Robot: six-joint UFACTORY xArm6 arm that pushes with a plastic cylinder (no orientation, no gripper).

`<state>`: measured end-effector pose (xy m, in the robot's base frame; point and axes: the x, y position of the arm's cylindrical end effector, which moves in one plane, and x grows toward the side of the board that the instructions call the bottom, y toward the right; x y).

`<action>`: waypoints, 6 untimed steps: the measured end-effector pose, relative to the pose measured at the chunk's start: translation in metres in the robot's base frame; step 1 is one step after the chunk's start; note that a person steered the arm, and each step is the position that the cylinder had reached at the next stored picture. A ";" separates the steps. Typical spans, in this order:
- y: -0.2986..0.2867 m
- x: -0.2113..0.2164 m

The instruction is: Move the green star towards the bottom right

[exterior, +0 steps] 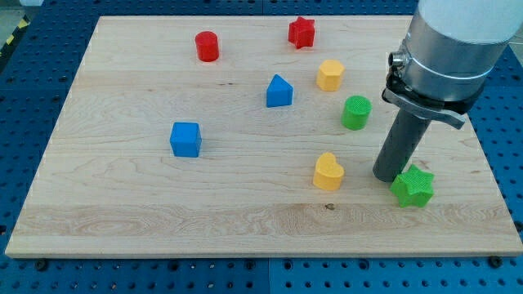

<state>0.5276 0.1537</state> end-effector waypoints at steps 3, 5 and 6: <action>0.001 0.016; 0.017 0.016; 0.018 0.018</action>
<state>0.5461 0.1719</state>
